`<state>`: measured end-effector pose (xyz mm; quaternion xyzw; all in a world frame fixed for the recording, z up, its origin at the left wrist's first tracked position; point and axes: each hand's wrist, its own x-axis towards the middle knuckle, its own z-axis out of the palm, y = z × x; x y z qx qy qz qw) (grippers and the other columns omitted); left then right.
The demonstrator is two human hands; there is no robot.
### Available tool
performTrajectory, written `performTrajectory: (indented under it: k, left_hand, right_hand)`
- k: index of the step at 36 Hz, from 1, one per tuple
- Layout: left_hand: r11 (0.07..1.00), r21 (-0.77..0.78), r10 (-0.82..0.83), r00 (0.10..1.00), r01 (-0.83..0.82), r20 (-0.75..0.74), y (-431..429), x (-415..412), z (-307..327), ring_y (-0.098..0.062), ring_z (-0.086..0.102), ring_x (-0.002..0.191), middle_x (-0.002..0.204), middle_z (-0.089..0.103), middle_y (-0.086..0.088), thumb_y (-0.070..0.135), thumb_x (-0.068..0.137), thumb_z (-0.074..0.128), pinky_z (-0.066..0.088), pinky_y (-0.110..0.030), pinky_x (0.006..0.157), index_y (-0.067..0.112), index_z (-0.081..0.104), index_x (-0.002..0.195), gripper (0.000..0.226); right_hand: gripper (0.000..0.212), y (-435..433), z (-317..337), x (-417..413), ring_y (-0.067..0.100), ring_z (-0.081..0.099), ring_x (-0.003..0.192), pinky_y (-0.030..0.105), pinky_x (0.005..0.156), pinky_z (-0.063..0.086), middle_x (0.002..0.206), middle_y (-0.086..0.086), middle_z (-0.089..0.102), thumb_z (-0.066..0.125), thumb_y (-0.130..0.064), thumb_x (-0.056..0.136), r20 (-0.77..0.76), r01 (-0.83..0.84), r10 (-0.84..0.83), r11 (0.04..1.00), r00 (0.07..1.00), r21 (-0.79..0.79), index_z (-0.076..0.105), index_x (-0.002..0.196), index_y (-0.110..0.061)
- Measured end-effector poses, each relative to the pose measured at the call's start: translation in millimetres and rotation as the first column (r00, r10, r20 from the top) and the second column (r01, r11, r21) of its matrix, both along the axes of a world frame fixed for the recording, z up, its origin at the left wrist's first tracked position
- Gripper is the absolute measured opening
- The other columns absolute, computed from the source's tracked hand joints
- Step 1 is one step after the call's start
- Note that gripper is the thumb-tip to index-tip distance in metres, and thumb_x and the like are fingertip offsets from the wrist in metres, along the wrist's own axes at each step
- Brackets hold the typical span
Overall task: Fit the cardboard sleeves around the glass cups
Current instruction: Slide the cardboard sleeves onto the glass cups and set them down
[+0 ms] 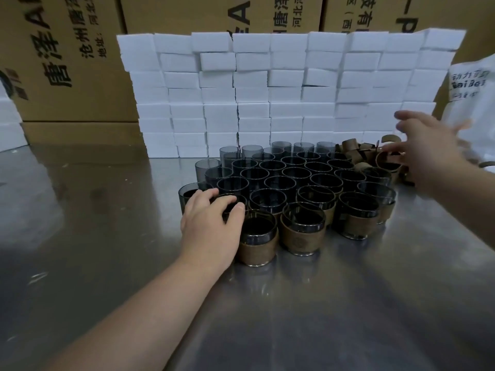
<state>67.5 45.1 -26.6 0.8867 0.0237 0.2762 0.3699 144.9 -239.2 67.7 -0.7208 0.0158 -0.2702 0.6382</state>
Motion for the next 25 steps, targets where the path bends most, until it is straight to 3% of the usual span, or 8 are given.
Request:
performTrajectory:
  k: [3, 5, 7, 11, 13, 15, 17, 25]
  left_hand:
    - [1.000, -0.011, 0.012, 1.000, -0.012, 0.014, 0, 0, 0, -0.014, 0.022, 0.135, 0.139, 0.041, 0.003, 0.038, 0.089, 0.039, 0.018, -0.040, 0.112, 0.022, 0.062, 0.120, 0.041]
    - [1.000, -0.021, 0.014, 1.000, -0.014, 0.022, 0, -1, 0, -0.014, 0.022, 0.134, 0.140, 0.041, 0.003, 0.038, 0.088, 0.038, 0.018, -0.039, 0.112, 0.022, 0.062, 0.120, 0.043]
    - [1.000, -0.020, 0.010, 1.000, -0.010, 0.023, 0, -1, 0, -0.013, 0.022, 0.134, 0.140, 0.041, 0.003, 0.040, 0.086, 0.036, 0.018, -0.037, 0.112, 0.022, 0.062, 0.119, 0.046]
    - [1.000, -0.006, 0.000, 1.000, 0.000, 0.022, 0, -1, -1, -0.012, 0.022, 0.134, 0.139, 0.041, 0.003, 0.041, 0.085, 0.033, 0.018, -0.037, 0.112, 0.022, 0.063, 0.118, 0.048]
    - [1.000, -0.007, -0.001, 1.000, 0.001, 0.025, 0, 0, -1, -0.013, 0.022, 0.134, 0.139, 0.041, 0.003, 0.040, 0.086, 0.032, 0.018, -0.038, 0.112, 0.021, 0.063, 0.118, 0.048]
    - [1.000, -0.010, -0.003, 1.000, 0.003, 0.027, 0, 0, -1, -0.013, 0.022, 0.134, 0.139, 0.042, 0.003, 0.042, 0.084, 0.029, 0.018, -0.039, 0.112, 0.021, 0.064, 0.117, 0.052]
    - [1.000, -0.011, -0.004, 1.000, 0.005, 0.031, -1, 0, -1, -0.013, 0.023, 0.134, 0.138, 0.042, 0.003, 0.044, 0.082, 0.027, 0.019, -0.039, 0.112, 0.022, 0.064, 0.116, 0.055]
    - [1.000, -0.023, -0.005, 0.999, 0.005, 0.031, -1, 0, -1, -0.012, 0.023, 0.133, 0.137, 0.043, 0.003, 0.044, 0.080, 0.023, 0.019, -0.036, 0.112, 0.022, 0.067, 0.110, 0.058]
  right_hand:
    - [0.042, -22, -7, 35, 0.026, 0.060, 0.087, 0.035, 0.071, 0.045, 0.099, 0.007, 0.060, 0.037, -0.009, 0.083, -0.097, 0.032, -0.063, 0.956, 0.993, -0.292, 0.063, 0.115, -0.017]
    - [0.039, -36, -11, 52, 0.033, 0.048, 0.116, 0.039, 0.090, 0.041, 0.126, 0.014, 0.055, 0.038, 0.002, 0.085, -0.170, 0.004, -0.119, 0.830, 0.978, -0.558, 0.063, 0.115, -0.004]
    - [0.038, -46, -12, 62, 0.037, 0.035, 0.129, 0.037, 0.103, 0.031, 0.141, 0.019, 0.042, 0.044, 0.006, 0.086, -0.205, -0.029, -0.194, 0.655, 0.959, -0.755, 0.059, 0.121, 0.000]
    - [0.043, -57, -14, 79, 0.037, 0.023, 0.136, 0.038, 0.108, 0.019, 0.149, 0.020, 0.027, 0.046, 0.006, 0.088, -0.238, -0.108, -0.242, 0.453, 0.941, -0.885, 0.051, 0.130, -0.003]
    - [0.046, -59, -18, 84, 0.040, 0.025, 0.134, 0.039, 0.103, 0.026, 0.149, 0.022, 0.023, 0.044, 0.007, 0.089, -0.260, -0.160, -0.258, 0.353, 0.931, -0.922, 0.047, 0.134, -0.004]
    - [0.061, -60, -24, 85, 0.037, 0.026, 0.136, 0.035, 0.096, 0.037, 0.156, 0.013, 0.007, 0.045, 0.002, 0.089, -0.283, -0.209, -0.351, 0.234, 0.893, -0.949, 0.028, 0.145, -0.015]
    - [0.075, -59, -26, 84, 0.035, 0.025, 0.138, 0.036, 0.101, 0.037, 0.157, 0.006, -0.006, 0.049, -0.004, 0.089, -0.274, -0.239, -0.406, 0.135, 0.872, -0.962, 0.010, 0.149, -0.026]
    - [0.077, -70, -32, 93, 0.033, 0.033, 0.133, 0.036, 0.100, 0.038, 0.155, 0.007, 0.007, 0.055, -0.018, 0.090, -0.274, -0.270, -0.469, 0.077, 0.840, -0.960, 0.007, 0.150, -0.018]
